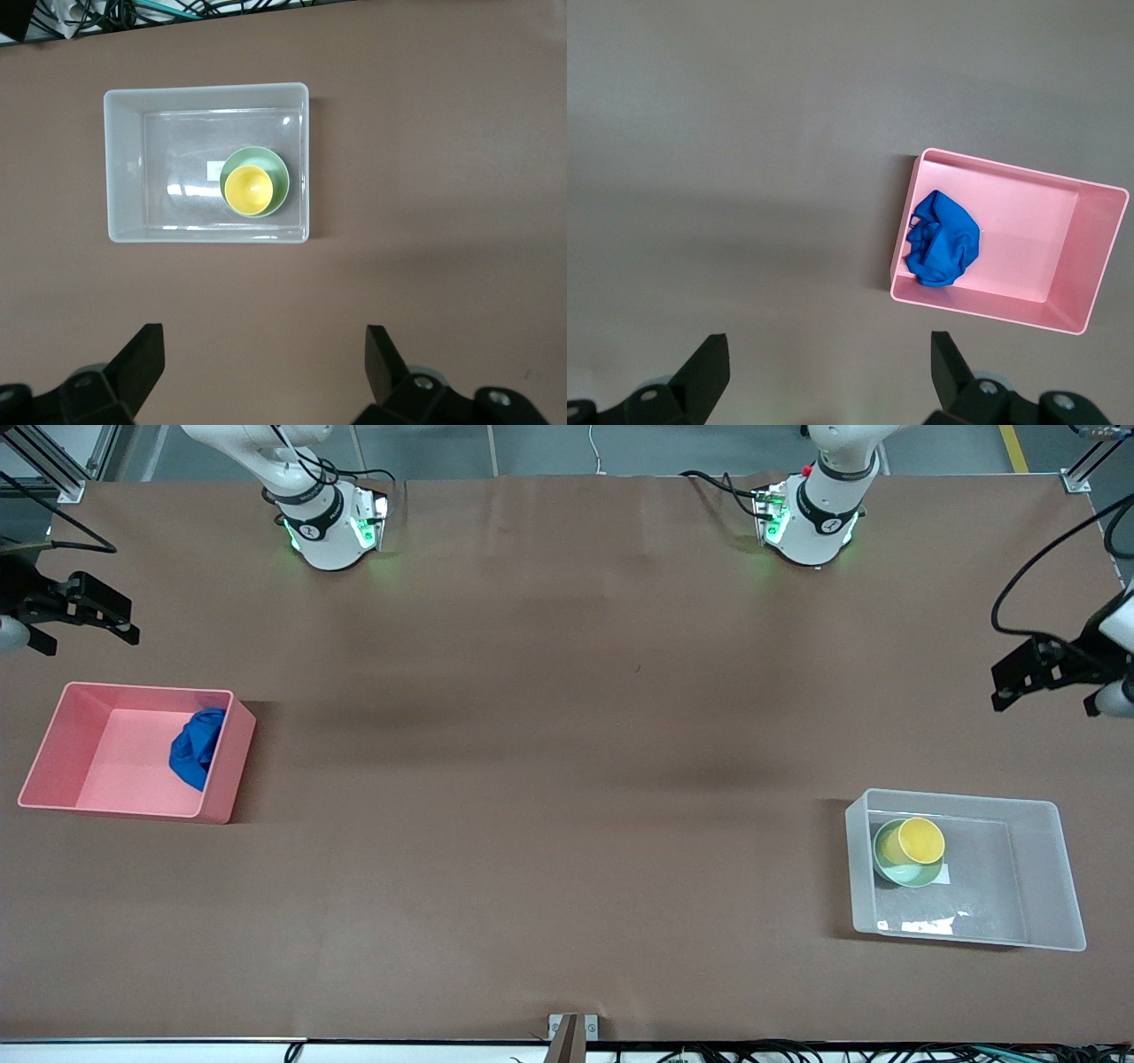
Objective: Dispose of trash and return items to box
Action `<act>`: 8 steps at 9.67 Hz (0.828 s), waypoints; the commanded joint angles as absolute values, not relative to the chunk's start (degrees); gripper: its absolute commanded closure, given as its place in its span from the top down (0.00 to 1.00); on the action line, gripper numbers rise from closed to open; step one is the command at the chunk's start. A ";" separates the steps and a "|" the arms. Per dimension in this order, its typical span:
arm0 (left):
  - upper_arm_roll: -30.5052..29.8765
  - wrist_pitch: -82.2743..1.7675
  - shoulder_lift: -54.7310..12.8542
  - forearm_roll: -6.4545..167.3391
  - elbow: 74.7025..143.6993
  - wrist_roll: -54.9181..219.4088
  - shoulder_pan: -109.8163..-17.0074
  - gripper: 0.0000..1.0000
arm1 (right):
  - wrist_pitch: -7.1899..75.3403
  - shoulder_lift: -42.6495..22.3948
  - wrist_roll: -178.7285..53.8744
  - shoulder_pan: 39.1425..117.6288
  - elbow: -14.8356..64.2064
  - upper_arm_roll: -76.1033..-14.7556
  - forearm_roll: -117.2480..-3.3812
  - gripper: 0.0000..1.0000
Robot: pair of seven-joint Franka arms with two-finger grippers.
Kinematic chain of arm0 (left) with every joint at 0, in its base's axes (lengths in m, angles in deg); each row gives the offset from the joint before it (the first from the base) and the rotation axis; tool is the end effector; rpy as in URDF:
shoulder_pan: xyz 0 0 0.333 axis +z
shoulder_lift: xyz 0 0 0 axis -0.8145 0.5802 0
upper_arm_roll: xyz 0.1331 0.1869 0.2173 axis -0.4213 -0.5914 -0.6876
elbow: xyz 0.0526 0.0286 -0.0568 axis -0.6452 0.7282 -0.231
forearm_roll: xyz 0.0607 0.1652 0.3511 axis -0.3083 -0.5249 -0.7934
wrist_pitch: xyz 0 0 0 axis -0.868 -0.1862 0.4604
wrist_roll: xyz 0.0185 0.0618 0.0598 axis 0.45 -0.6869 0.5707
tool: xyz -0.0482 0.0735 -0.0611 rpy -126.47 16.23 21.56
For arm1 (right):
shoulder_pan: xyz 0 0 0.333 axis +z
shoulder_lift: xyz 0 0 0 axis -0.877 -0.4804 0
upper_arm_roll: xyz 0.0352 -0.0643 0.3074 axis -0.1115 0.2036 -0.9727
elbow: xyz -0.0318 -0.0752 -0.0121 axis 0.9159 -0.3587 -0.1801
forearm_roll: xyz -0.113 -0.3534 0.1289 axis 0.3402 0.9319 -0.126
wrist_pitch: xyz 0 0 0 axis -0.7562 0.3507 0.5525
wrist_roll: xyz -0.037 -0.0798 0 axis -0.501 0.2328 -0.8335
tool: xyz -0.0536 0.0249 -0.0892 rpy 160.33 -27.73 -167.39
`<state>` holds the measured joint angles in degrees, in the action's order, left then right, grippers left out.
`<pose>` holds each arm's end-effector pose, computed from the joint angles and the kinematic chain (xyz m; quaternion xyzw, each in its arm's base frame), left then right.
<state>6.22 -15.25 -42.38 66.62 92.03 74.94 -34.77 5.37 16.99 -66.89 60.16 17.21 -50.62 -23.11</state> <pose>0.5784 -0.0314 0.6531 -0.9972 0.0491 -0.0509 0.0251 0.5289 -0.0133 0.6427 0.9975 0.0705 -0.0094 0.0014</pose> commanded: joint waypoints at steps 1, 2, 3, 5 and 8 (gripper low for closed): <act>-3.22 -12.75 -45.85 70.03 96.75 74.56 -42.47 1.00 | 5.20 17.29 -66.80 60.23 17.51 -50.53 -22.94 1.00; -7.17 -12.65 -47.86 70.13 99.03 75.00 -46.93 1.00 | 5.20 17.29 -66.80 60.23 17.51 -50.53 -22.94 1.00; -8.78 -12.65 -49.10 70.31 100.53 75.44 -48.81 1.00 | 5.20 17.29 -66.80 60.23 17.51 -50.53 -22.85 1.00; -8.97 -12.74 -52.17 71.97 104.22 75.97 -49.17 1.00 | 5.29 17.29 -66.80 60.23 17.60 -50.53 -22.85 1.00; -8.97 -12.56 -52.71 72.06 104.76 75.80 -50.14 1.00 | 5.29 17.20 -66.80 60.23 17.60 -50.53 -22.77 1.00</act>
